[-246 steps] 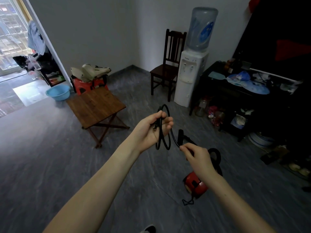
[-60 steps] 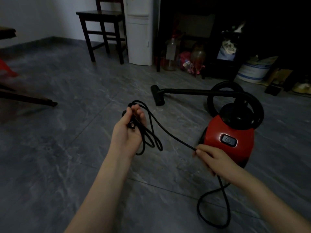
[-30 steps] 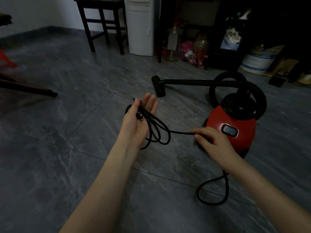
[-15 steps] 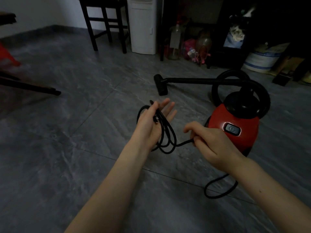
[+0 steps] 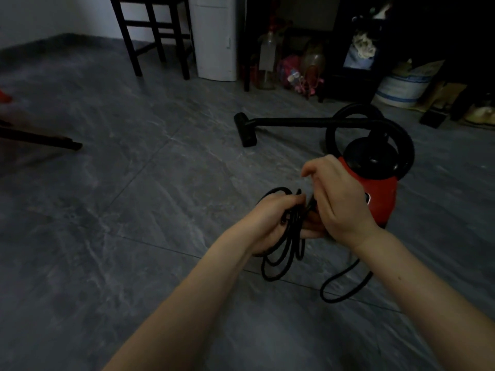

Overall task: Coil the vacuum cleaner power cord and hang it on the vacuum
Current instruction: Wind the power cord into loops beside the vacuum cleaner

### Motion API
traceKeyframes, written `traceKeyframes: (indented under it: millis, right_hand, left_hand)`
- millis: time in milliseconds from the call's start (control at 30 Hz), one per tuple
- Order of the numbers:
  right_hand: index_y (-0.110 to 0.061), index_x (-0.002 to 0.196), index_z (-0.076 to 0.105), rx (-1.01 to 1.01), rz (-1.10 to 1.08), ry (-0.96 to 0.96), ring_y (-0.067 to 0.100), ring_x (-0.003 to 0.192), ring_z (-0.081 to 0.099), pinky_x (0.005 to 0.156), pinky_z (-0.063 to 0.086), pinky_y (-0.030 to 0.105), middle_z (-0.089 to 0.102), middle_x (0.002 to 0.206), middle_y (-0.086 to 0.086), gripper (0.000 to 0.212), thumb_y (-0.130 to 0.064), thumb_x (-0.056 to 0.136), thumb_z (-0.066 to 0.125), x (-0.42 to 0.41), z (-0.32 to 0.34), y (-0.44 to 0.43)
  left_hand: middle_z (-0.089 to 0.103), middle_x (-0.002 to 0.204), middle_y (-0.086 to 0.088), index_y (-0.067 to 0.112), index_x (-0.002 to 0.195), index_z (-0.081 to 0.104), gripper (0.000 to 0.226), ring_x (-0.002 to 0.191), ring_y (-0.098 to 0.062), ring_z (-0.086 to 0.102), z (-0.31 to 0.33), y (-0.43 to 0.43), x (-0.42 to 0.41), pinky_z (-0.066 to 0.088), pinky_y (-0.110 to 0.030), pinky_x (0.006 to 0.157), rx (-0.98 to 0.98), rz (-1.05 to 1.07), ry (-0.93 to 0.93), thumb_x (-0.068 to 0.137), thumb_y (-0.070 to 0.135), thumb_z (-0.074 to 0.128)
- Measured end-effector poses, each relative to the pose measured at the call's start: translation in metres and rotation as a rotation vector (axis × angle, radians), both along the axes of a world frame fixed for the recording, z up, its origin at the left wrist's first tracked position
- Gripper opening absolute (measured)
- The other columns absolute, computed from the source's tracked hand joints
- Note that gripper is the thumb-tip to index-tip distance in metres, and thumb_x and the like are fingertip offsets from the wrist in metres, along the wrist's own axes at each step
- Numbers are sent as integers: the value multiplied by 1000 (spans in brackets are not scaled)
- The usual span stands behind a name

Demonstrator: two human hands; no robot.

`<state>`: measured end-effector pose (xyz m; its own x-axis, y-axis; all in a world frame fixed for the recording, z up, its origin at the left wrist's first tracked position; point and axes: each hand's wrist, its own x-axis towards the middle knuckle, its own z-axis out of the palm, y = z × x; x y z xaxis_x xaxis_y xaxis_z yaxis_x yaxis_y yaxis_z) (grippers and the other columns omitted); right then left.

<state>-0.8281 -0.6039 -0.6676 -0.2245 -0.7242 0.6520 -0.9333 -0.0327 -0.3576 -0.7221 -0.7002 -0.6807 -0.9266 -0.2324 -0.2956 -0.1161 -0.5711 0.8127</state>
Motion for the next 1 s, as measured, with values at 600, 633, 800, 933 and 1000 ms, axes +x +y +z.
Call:
traceKeyframes:
  millis: [600,633,800,933,1000]
  right_hand:
    - [-7,72,62,163,8,-1144,13,39,29,38,19,18,41,45,-2,34,-24,98,49,-27,-19,15]
    - [-8,74,64,126,-9,-1155,14,43,29,38,19,19,41,49,-2,30,-21,97,51,-31,-18,16]
    - [-20,70,72,54,-66,-1032,17,55,38,46,29,20,48,63,8,29,-22,94,57,-32,-7,12]
    - [-25,65,75,84,-83,-859,10,62,50,52,38,11,61,74,24,28,-19,90,64,-31,-2,13]
    - [-22,69,76,129,-69,-804,7,64,53,53,40,10,67,82,27,24,-19,89,65,-32,-4,14]
  left_hand:
    - [51,57,-2,9,79,48,23,40,-5,40,8,-68,26,32,-13,35,347,403,254,97,19,37]
    - [55,58,-4,9,79,49,24,42,-6,44,7,-65,27,36,-13,36,328,398,225,97,19,38]
    - [71,68,-13,1,84,61,30,56,-20,69,12,-51,27,57,-24,51,226,310,93,98,19,42]
    - [74,76,-17,0,100,59,28,65,-26,73,13,-45,25,60,-29,57,150,162,66,98,18,38]
    - [74,75,-16,1,99,60,28,67,-26,73,11,-43,24,60,-29,57,137,117,56,98,19,38]
